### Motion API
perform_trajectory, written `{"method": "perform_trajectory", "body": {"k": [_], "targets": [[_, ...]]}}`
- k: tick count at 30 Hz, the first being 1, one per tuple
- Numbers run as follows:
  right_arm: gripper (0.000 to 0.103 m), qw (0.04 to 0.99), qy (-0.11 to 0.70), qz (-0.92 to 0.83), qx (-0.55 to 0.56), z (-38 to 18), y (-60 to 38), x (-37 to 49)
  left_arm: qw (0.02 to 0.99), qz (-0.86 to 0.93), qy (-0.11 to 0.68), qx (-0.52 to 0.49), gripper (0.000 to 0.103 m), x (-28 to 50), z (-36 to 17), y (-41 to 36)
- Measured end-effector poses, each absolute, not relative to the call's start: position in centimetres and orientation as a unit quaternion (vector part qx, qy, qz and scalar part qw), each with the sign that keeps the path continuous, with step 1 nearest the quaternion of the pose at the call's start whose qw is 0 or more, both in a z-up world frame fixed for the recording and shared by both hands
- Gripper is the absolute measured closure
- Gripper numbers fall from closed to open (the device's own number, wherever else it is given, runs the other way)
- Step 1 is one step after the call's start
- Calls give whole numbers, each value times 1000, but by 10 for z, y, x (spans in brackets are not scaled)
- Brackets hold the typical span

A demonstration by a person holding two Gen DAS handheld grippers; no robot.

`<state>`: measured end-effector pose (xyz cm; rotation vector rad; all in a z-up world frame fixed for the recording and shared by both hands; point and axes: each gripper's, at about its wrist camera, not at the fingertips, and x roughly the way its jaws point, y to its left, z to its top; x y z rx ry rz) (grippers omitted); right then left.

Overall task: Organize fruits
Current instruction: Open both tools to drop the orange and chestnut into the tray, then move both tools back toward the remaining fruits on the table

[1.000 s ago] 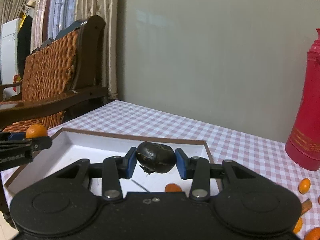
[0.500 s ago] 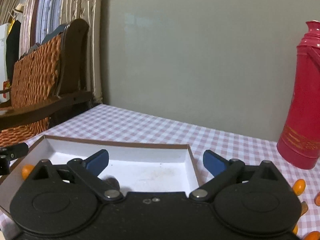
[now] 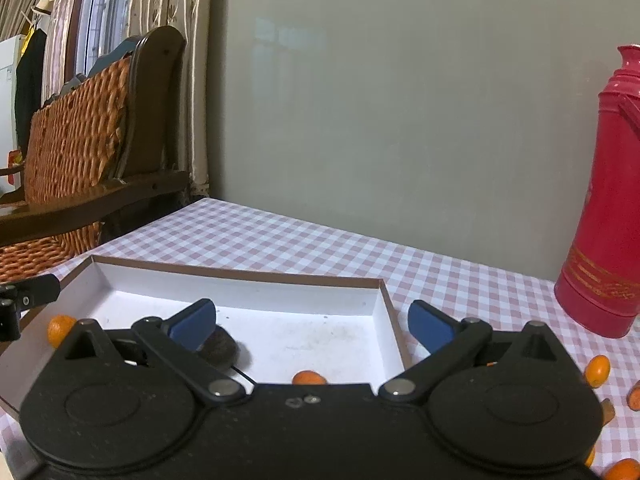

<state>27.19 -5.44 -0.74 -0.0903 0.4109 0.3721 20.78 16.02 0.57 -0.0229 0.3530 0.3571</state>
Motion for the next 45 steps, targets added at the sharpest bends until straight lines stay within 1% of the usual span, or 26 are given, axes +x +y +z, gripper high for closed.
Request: {"method": "perform_trajectory", "body": {"k": [17,29,45], "targets": [[6,965,198,170,-42,1,-81,235,974,141,175,-16,0,182,10,126],[6,968,190,163,-38,6,-109,191,980,104,170,4,0,139,9,81],[6,972,183,131,-60,8,-154,145,985,51,162,20,0,124,9,36]]}}
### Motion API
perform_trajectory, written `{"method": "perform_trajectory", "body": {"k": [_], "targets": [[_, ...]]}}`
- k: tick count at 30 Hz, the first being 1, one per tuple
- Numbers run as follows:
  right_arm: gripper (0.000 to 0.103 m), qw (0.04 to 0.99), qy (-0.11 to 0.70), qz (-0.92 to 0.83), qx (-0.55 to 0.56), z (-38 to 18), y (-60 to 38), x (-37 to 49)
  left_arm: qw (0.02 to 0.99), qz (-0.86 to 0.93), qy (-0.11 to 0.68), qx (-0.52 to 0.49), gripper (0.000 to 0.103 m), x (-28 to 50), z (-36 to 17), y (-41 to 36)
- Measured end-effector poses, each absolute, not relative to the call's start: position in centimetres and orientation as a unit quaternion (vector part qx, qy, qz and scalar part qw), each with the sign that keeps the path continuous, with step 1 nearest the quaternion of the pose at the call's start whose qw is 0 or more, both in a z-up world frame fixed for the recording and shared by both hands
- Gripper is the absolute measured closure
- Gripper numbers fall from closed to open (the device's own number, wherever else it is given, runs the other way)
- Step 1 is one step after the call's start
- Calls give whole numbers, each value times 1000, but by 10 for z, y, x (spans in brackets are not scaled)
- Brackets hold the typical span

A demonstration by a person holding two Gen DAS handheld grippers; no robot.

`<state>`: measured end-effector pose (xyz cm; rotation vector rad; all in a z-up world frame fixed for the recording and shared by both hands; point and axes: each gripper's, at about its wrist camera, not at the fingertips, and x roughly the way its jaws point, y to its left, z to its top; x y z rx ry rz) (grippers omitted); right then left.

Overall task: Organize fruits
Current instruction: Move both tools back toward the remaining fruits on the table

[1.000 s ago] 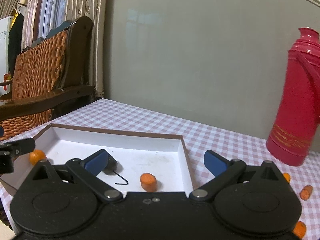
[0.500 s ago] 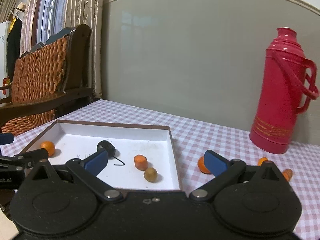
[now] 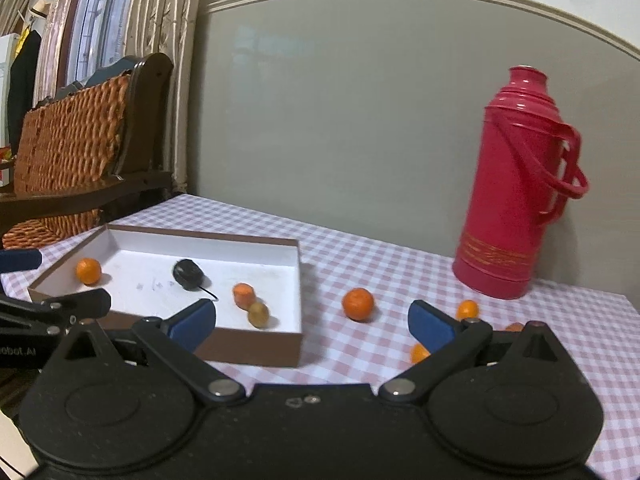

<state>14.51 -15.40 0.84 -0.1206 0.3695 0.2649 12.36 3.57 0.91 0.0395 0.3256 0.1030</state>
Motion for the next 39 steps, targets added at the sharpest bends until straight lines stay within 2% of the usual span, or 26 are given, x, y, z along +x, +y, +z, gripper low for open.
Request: {"method": "perform_trajectory", "body": {"k": [25,39], "targets": [[6,976,206,41,-65,-12,-245,124,985,-46,157,61,0,142,-4,-57],[6,967,245,5,-65,-41,-280,156,982,-72,157,81,0,173,-15,-105]]}}
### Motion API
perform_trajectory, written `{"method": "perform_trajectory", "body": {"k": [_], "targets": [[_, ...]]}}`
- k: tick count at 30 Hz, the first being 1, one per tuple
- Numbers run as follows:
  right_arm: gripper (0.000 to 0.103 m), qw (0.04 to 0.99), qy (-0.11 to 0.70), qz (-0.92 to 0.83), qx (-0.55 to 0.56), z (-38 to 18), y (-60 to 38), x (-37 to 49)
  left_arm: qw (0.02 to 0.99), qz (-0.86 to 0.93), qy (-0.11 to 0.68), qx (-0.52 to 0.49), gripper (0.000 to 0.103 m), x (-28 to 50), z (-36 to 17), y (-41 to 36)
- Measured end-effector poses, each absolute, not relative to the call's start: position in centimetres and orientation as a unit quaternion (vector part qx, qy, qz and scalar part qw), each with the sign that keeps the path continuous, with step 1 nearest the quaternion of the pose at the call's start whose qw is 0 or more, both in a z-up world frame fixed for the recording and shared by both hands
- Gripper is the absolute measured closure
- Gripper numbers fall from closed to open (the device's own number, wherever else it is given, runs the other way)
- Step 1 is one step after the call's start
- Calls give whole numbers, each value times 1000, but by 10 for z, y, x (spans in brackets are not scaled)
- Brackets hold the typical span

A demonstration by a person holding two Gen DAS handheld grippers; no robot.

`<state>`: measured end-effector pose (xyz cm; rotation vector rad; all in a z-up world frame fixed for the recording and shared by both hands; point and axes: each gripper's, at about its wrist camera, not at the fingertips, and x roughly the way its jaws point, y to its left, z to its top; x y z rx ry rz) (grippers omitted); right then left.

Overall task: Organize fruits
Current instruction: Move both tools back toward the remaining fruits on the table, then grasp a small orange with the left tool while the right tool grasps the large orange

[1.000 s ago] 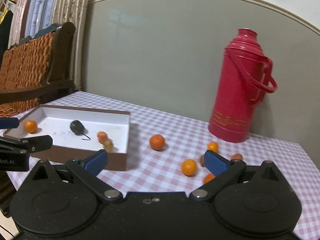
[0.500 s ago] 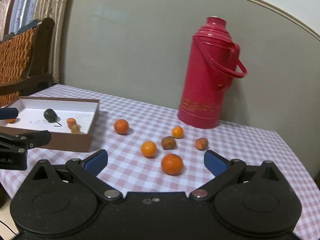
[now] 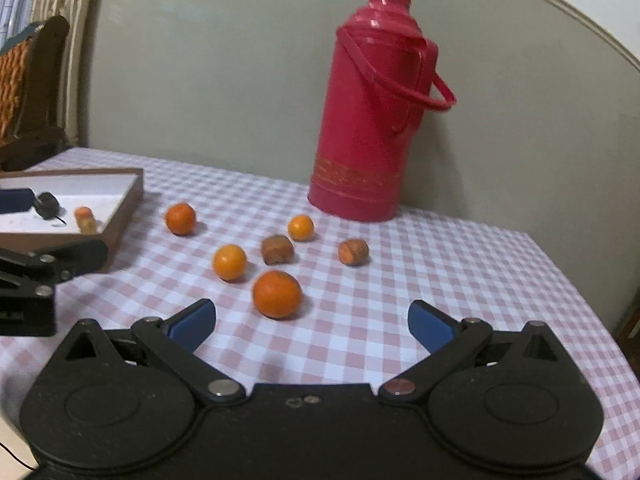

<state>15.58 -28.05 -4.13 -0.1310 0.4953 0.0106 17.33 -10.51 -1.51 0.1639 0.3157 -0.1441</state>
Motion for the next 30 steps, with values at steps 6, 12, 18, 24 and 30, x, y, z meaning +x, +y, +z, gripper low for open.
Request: {"method": "perform_trajectory", "body": {"k": [6,12,18,24,30], "targets": [[6,965,253,16,-68,-48,-278,170,982,-67,159,75,0,187,-16,-107],[7,959,271,7,-86,-56,-268,204,982,-69,160,77,0,195,-18,-103],[14,950,299,9,-89,-66,-270,234,978,-84,174,76,0,211,-23,-109],[28,948,310,14,-73,-67,-285,249,971,-107,196,80,0,235,-33,-131],[45,947,320,4,-37,-72,-311,252,961,-125,231,85,19,266,-42,-152]]}}
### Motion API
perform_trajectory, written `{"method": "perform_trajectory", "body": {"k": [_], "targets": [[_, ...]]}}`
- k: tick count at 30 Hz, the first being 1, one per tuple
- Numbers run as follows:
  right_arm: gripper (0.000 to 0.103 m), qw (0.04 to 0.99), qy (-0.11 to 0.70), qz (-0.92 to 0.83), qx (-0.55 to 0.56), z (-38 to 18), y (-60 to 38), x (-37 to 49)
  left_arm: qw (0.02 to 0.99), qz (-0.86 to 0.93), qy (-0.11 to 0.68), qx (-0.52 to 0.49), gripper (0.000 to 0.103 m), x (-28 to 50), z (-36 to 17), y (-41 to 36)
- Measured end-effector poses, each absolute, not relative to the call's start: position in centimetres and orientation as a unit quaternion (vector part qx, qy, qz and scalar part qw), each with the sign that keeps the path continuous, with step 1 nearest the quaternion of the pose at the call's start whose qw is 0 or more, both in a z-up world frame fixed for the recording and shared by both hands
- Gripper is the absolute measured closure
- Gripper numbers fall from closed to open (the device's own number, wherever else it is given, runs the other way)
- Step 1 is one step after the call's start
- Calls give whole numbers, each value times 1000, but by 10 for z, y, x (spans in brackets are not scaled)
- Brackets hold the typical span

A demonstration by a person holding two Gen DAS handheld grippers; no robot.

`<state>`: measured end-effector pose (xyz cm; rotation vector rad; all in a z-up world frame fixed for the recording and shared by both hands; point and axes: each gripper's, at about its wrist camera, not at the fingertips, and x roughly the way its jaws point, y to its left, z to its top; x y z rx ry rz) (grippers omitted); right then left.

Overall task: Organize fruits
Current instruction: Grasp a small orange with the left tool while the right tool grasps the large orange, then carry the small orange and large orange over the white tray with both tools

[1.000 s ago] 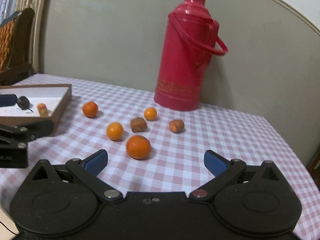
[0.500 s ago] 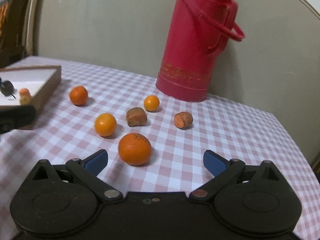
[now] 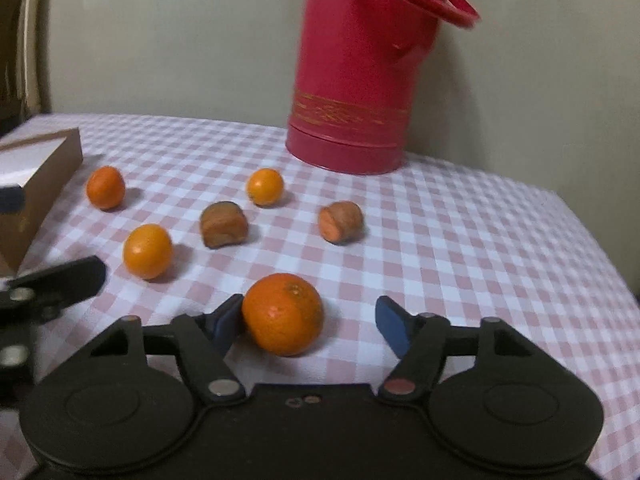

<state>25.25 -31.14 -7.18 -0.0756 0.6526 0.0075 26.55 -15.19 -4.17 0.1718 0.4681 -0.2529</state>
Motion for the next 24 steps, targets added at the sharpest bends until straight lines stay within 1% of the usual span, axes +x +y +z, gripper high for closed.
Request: {"method": "perform_trajectory", "body": {"k": [1,3,4,6,7,9,10,11,12,16,24], "targets": [[47,947,320,1,-35,-72,-315,252,960,-126,237,85,19,270,-43,-155],[55,947,320,-2,-31,-72,-321,252,956,-130,247,92,20,277,-48,-162],[56,947,320,-2,-29,-72,-324,251,954,-133,253,95,20,280,-49,-165],[60,947,319,-4,-29,-72,-328,250,952,-137,255,99,21,283,-50,-172],[60,948,319,-6,-28,-72,-330,250,951,-138,256,102,21,284,-51,-175],[62,948,319,-5,-23,-72,-334,249,949,-137,265,105,25,289,-53,-179],[63,948,319,-4,-22,-72,-335,249,947,-137,270,104,38,291,-54,-181],[65,948,319,-4,-21,-72,-336,248,945,-136,280,105,60,295,-55,-183],[71,948,318,-3,-19,-72,-337,248,941,-135,291,105,68,297,-57,-183],[72,947,320,-4,-13,-71,-341,248,942,-138,292,96,69,299,-58,-183],[72,950,313,-10,-16,-67,-342,240,949,-138,267,91,69,282,-49,-180]]}}
